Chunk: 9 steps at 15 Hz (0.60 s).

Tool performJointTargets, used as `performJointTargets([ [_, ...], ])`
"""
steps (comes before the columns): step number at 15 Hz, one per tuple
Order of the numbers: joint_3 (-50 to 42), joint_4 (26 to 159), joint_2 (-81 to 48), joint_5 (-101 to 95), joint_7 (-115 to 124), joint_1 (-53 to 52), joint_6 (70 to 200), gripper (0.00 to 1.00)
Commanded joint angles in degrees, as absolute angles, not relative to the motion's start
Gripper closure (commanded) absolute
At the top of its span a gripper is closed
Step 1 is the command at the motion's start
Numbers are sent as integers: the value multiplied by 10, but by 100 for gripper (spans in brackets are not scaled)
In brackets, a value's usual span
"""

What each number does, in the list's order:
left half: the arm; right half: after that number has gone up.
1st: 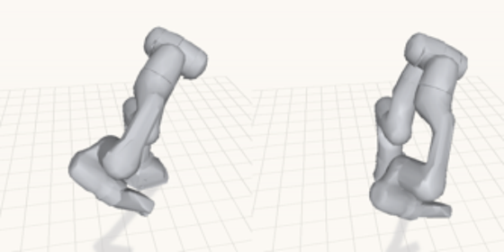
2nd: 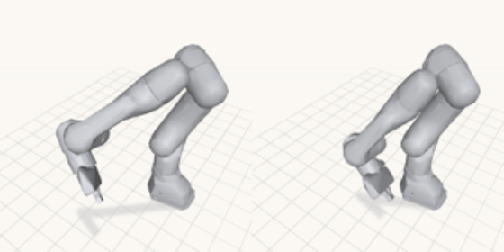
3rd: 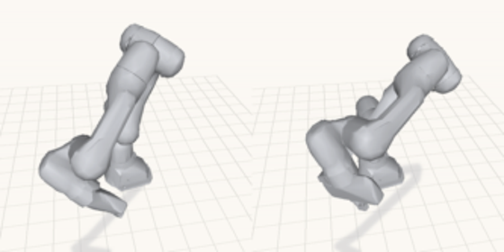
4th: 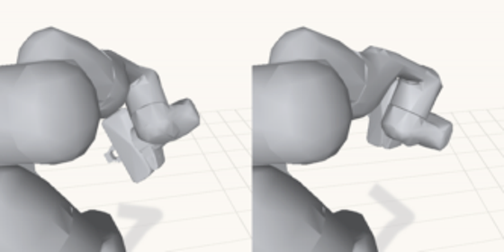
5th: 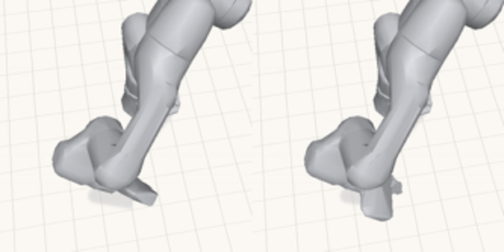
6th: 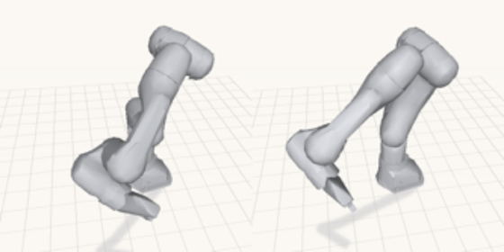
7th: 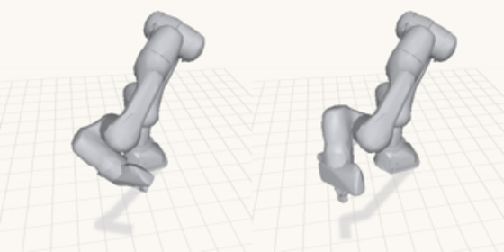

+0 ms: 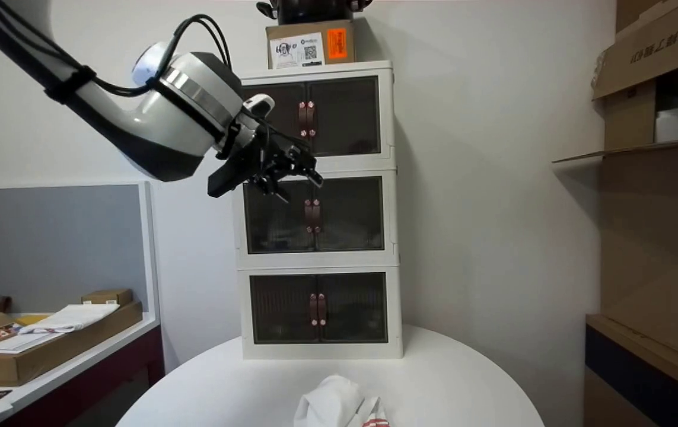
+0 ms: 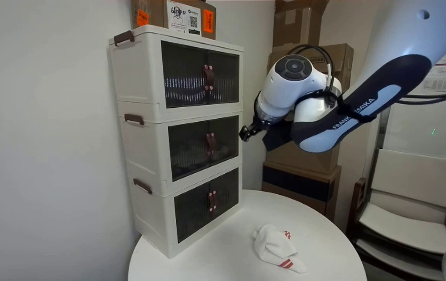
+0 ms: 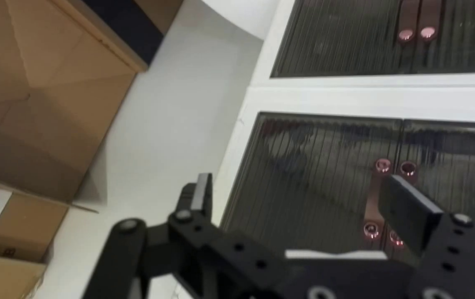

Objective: Open the left cabinet door of the middle segment

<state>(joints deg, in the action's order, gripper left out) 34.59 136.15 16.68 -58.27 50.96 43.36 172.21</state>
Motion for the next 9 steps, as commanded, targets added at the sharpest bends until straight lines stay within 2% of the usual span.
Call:
performJointTargets([
  [1,483,1305,202,-711,665,570,1743,0],
  [9,764,1238,348,-804,979,820,1710,0],
])
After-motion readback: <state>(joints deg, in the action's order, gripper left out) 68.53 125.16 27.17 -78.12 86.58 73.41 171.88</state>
